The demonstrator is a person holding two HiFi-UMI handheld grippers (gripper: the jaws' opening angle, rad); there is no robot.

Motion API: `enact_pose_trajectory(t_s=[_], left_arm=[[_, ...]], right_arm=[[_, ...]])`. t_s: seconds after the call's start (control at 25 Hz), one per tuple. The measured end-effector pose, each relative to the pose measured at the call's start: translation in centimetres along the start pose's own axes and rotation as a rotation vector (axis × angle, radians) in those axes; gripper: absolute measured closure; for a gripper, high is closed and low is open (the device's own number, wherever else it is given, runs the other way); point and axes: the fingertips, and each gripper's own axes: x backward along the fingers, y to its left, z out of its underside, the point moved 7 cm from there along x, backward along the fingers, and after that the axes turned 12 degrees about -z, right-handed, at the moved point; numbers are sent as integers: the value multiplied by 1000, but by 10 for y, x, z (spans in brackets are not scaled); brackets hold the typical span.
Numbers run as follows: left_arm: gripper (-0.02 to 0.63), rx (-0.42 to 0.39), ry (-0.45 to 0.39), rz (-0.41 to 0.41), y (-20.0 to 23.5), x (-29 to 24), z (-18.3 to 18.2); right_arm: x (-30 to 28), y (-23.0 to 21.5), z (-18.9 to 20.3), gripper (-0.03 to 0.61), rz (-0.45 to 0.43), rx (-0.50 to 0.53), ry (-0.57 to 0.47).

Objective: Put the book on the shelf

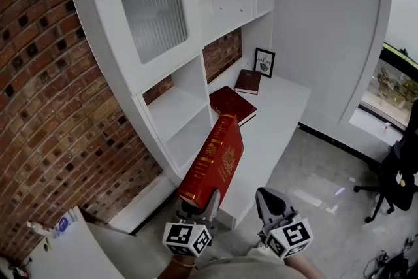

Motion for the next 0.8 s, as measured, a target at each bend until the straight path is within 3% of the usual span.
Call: enact_pose_trajectory(t_s=[0.44,0.8], left_arm=[[377,13,-13,-139,-35,-32,-3],[377,8,-22,-214,-69,-54,4]], right_arm=[[2,-59,-20,572,-101,-19,59],[15,-108,-19,572,-172,5,30]])
